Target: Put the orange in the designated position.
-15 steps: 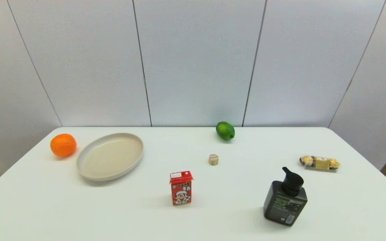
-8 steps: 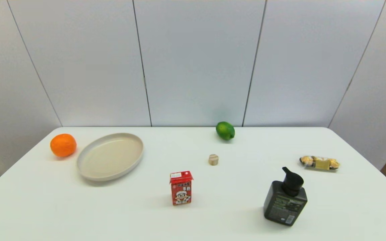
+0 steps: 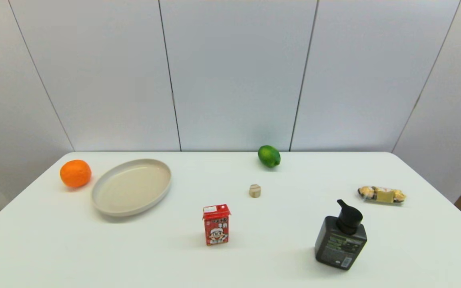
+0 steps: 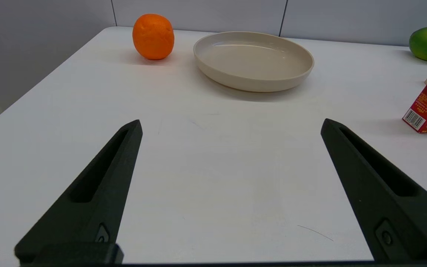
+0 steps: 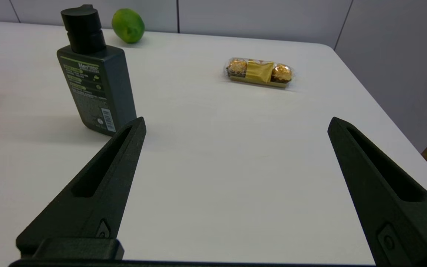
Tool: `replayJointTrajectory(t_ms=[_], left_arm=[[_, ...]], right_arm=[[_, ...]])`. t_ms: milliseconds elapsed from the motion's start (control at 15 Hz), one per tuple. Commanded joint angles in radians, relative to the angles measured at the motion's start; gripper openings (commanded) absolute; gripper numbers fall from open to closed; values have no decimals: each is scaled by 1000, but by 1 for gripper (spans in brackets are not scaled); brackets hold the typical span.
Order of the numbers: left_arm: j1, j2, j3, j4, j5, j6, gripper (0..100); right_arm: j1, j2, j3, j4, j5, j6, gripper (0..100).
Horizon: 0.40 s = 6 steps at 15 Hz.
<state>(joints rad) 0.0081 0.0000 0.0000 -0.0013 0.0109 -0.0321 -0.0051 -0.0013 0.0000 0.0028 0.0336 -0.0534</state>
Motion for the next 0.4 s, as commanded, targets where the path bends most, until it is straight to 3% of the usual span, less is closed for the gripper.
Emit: replayJointTrajectory(t_ms=[67, 400], left_arm=[[1, 2, 0, 0, 0, 0, 100], [1, 2, 0, 0, 0, 0, 100]], right_arm=[[-1, 1, 2, -1, -1, 4, 100], [1, 1, 2, 0, -3, 9, 100]])
